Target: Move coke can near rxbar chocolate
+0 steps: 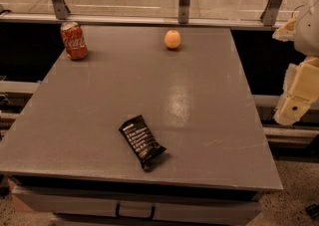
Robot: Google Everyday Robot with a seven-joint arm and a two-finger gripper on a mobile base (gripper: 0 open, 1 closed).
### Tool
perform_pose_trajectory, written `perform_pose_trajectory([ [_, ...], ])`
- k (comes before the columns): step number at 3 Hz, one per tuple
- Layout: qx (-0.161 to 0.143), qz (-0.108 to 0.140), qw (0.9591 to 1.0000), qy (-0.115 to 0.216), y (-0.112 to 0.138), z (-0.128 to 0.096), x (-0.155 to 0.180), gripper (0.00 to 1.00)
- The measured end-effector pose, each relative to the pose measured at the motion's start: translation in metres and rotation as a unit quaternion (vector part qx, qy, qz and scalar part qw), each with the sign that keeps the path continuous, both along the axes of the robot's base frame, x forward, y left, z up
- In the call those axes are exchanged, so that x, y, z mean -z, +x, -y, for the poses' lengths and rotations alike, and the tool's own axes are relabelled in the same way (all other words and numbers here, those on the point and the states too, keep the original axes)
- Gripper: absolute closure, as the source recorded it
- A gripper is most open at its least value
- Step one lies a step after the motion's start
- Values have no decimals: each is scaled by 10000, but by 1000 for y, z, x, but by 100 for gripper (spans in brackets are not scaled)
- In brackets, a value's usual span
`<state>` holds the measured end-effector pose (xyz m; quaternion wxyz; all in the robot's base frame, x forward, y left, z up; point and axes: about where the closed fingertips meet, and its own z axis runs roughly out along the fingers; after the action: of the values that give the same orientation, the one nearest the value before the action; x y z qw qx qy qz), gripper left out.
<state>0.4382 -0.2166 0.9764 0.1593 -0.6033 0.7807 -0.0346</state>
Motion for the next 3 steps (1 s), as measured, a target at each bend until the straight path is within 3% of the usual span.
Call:
perform_pose_trajectory([
  [1, -12, 16, 10000, 24, 3, -2, 0, 0],
  [2, -431, 225, 9982, 352, 40, -46, 3, 0],
  [3, -1018, 537, 9893, 900, 96, -121, 3, 0],
])
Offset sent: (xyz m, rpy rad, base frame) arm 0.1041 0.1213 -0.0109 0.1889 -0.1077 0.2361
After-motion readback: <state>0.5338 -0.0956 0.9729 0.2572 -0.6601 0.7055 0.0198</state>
